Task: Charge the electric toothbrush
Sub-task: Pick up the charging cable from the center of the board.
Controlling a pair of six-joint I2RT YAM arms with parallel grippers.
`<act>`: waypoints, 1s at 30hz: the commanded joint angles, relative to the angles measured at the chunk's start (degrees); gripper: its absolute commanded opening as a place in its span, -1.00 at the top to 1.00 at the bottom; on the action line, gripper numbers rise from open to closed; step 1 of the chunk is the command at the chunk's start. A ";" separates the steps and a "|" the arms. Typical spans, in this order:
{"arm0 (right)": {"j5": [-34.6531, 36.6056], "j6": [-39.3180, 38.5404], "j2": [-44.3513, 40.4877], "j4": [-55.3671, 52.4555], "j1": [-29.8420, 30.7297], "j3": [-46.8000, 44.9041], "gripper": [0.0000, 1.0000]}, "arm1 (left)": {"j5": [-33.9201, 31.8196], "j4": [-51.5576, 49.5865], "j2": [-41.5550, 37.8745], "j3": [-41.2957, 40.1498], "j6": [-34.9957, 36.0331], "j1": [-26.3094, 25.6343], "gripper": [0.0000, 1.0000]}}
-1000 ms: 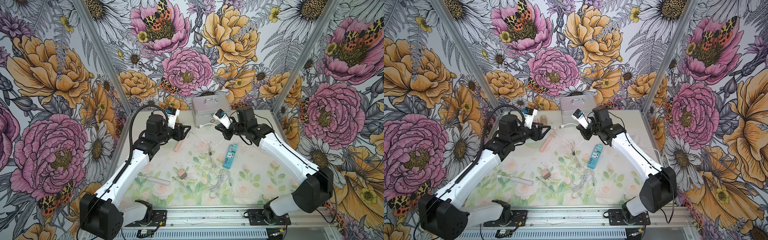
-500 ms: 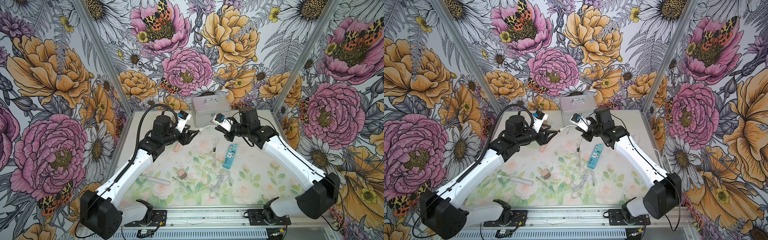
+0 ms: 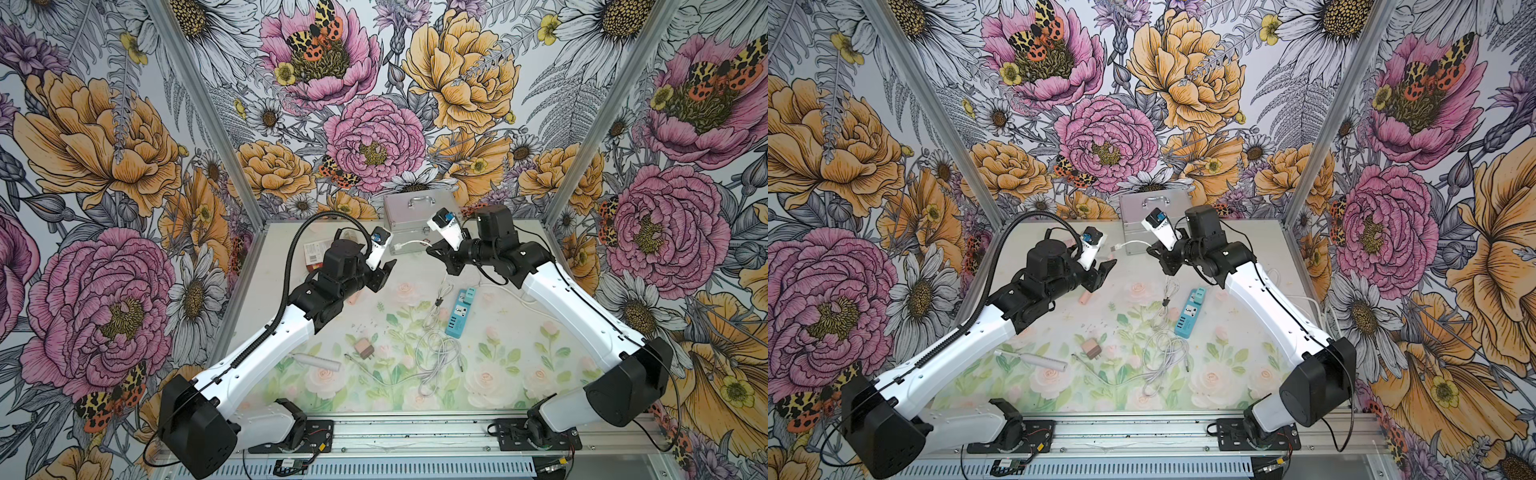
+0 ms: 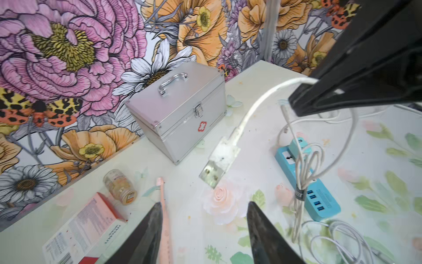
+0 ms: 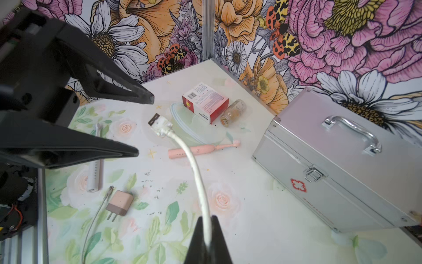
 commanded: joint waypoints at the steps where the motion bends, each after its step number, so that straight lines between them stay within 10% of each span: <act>1: -3.09 13.60 1.66 -2.14 0.26 3.71 1.00 | -6.53 7.04 -4.11 -4.94 3.26 1.06 -0.19; 13: -5.05 30.95 1.27 -15.59 -3.71 14.09 1.00 | -5.56 15.34 -2.65 -4.52 12.58 0.35 -0.08; 30: -2.02 33.90 -6.81 -42.82 -15.03 27.90 1.00 | -1.81 12.18 1.07 1.78 17.26 -6.63 -0.15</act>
